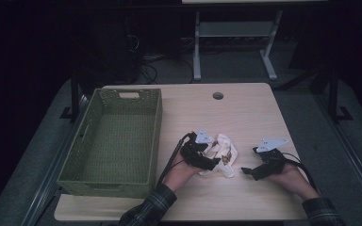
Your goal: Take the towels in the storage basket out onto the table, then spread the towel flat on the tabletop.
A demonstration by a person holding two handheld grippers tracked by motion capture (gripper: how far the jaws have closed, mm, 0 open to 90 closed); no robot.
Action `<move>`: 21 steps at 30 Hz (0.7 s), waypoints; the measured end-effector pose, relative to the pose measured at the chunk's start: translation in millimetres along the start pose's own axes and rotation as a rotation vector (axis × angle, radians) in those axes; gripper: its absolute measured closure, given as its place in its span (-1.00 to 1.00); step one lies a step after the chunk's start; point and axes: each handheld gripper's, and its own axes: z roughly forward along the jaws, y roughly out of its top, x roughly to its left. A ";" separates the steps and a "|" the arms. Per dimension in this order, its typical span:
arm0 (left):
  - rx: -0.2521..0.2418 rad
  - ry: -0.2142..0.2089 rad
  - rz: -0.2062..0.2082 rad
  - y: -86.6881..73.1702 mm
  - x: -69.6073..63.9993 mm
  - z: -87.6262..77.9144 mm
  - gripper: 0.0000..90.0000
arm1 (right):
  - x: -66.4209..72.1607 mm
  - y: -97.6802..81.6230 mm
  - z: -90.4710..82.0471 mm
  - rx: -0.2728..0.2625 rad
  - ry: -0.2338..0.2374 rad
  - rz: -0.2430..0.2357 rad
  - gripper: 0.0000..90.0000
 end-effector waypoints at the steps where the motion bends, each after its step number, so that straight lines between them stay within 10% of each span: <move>1: -0.001 0.002 -0.007 -4.0 -1.2 -4.3 -0.46 | 0.5 0.3 -0.3 0.005 -0.003 0.003 -0.96; 9: 0.008 0.029 -0.025 -21.9 -1.0 -15.7 -0.46 | 1.5 9.4 -12.2 0.061 0.067 0.045 -0.33; 21: 0.015 0.057 -0.053 -35.1 -1.5 -24.8 -0.45 | 26.1 20.1 -8.4 0.026 0.203 -0.024 0.25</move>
